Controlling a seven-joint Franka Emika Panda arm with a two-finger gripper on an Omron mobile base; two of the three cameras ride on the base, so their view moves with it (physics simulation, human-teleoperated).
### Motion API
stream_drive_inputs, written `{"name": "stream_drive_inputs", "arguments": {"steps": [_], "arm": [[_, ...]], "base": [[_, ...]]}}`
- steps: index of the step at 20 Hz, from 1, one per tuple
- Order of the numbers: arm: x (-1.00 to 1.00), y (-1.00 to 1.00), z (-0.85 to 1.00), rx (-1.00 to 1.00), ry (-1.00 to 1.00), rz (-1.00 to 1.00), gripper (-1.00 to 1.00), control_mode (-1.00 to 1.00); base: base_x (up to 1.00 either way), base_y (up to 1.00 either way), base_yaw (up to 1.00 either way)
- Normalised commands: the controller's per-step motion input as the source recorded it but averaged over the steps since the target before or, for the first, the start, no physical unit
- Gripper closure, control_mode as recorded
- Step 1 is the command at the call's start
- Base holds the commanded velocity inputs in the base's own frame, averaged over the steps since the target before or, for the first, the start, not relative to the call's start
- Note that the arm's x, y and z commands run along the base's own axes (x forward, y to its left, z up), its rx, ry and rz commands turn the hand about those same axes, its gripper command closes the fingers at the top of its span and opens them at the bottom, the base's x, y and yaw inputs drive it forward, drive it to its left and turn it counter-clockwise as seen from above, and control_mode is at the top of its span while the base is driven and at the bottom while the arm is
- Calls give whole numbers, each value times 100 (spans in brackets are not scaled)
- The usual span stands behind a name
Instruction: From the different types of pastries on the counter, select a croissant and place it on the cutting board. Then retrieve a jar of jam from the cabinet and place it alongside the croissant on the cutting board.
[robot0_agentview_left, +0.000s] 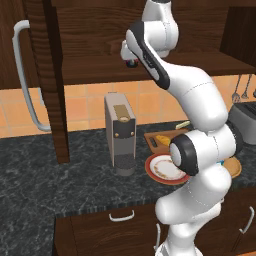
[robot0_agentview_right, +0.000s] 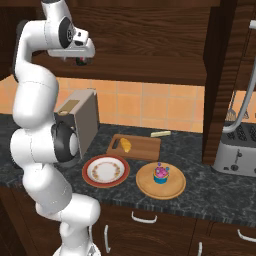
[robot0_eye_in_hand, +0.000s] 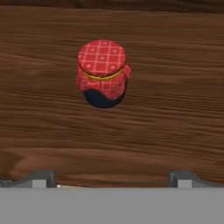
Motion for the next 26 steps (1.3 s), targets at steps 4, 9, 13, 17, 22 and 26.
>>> {"name": "stream_drive_inputs", "arguments": {"steps": [4,9,13,17,22,26], "arm": [[63,5,0,0,0,-5,-100,-100],[36,18,0,0,1,0,-100,-100],[41,13,0,0,1,-1,-100,-100],[40,0,0,0,0,-9,-100,-100],[39,3,0,0,0,-2,-100,-100],[20,6,-6,0,0,-3,-100,-100]], "base": [[0,0,0],[0,0,0],[0,0,0],[0,0,0],[0,0,0],[0,0,0]]}}
